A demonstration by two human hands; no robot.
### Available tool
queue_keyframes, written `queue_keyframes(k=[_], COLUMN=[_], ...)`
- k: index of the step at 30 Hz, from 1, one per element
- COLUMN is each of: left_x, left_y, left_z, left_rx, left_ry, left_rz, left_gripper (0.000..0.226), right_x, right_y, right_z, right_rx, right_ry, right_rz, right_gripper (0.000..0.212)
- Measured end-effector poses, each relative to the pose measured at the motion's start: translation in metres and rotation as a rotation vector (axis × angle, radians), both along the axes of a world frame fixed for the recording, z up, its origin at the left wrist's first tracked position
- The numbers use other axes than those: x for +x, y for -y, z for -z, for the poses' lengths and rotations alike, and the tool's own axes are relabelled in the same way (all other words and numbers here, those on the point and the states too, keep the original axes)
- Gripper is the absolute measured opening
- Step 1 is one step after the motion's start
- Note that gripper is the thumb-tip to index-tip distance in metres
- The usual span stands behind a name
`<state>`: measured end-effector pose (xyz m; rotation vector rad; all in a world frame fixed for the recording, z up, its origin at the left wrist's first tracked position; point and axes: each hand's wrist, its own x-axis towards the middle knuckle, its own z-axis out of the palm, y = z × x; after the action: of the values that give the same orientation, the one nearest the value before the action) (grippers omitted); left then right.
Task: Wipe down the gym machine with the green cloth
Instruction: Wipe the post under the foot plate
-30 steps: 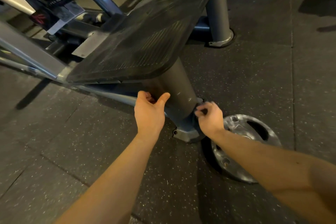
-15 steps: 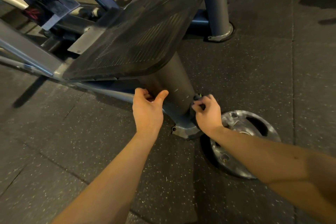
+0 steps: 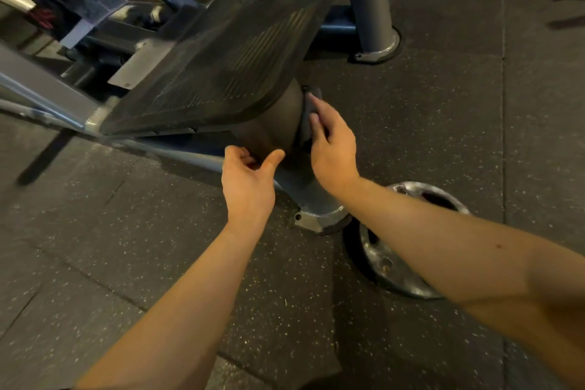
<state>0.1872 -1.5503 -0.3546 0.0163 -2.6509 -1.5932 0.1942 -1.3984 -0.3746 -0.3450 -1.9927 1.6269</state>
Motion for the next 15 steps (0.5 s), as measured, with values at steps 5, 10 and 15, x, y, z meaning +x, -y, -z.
queue_keyframes(k=[5, 10, 15], left_x=[-0.003, -0.005, -0.005], left_y=[0.0, -0.002, -0.001], left_z=[0.005, 0.012, 0.01], left_rx=[0.027, 0.031, 0.04], left_ry=[-0.002, 0.004, 0.001], left_rz=[-0.017, -0.032, -0.01], left_gripper=[0.041, 0.043, 0.042], right_x=[0.019, 0.042, 0.014], right_y=[-0.016, -0.026, -0.019], right_z=[0.078, 0.122, 0.056], right_rx=[-0.115, -0.118, -0.172], right_ry=[0.41, 0.754, 0.49], right_rz=[0.063, 0.092, 0.111], right_gripper=[0.038, 0.039, 0.038])
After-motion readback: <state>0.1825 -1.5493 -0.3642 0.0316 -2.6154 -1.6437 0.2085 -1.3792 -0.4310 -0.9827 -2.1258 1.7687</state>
